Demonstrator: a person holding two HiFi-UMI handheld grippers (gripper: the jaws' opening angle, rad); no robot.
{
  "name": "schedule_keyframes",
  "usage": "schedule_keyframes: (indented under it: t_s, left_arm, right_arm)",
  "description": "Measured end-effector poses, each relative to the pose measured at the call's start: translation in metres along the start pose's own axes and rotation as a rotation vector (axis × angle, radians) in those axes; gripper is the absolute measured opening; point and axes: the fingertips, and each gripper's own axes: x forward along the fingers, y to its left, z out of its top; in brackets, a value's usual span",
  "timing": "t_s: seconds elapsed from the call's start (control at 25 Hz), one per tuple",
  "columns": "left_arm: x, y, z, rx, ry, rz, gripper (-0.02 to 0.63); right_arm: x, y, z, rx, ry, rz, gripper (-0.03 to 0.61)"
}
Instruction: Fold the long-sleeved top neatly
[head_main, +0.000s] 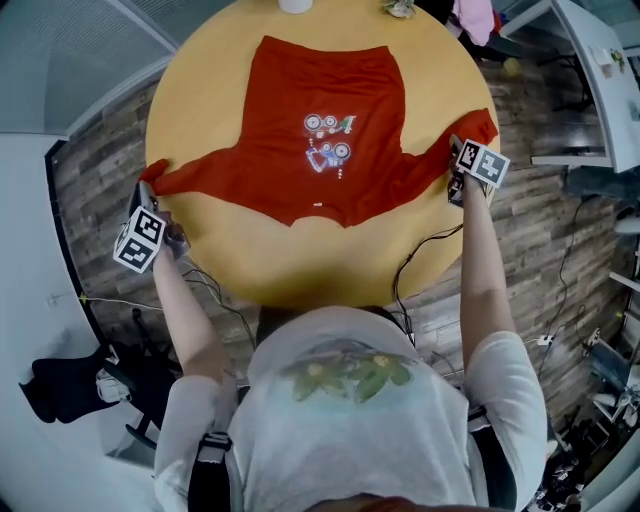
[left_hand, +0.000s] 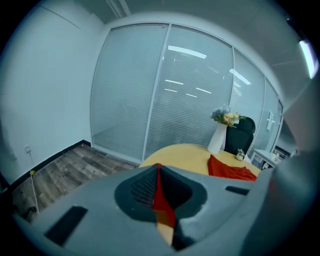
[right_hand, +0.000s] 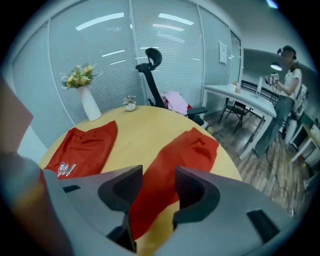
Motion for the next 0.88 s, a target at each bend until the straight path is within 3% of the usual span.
schedule_keyframes:
  t_s: [0.16, 0.24, 0.36, 0.48, 0.56, 0.64, 0.72, 0.76, 0.88]
  left_arm:
    - [-0.004, -0.033, 0.008, 0.008, -0.017, -0.032, 0.012]
    - [-0.01, -0.073, 0.019, 0.036, -0.043, -0.085, 0.012]
    - [-0.033, -0.166, 0.031, 0.094, -0.117, -0.261, 0.012]
    - [-0.061, -0.266, 0.008, 0.161, -0.146, -0.49, 0.012]
    - [-0.074, -0.321, -0.044, 0.215, -0.066, -0.641, 0.012]
    - [-0.075, -0.355, -0.128, 0.32, 0.142, -0.744, 0.018]
    - [-0.071, -0.362, -0.213, 0.45, 0.374, -0.761, 0.054]
    - [-0.07, -0.358, -0.243, 0.497, 0.451, -0.748, 0.06]
    - [-0.071, -0.348, -0.274, 0.55, 0.503, -0.71, 0.067]
  right_arm:
    - [0.011, -0.005, -0.016, 0.069, 0.052, -0.031, 0.189]
    - [0.008, -0.006, -0.016, 0.048, 0.035, -0.054, 0.131]
    - [0.003, -0.004, -0.019, -0.002, 0.024, -0.064, 0.11]
    - [-0.002, -0.004, -0.023, -0.018, 0.026, -0.058, 0.107]
    - [-0.006, -0.004, -0.027, -0.019, 0.026, -0.051, 0.107]
    - [-0.009, -0.004, -0.03, -0.024, 0.031, -0.04, 0.107]
    - [-0.013, -0.004, -0.034, -0.032, 0.039, -0.028, 0.107]
    - [-0.015, -0.003, -0.035, -0.035, 0.041, -0.021, 0.107]
    - [-0.02, -0.001, -0.04, -0.04, 0.04, 0.003, 0.107]
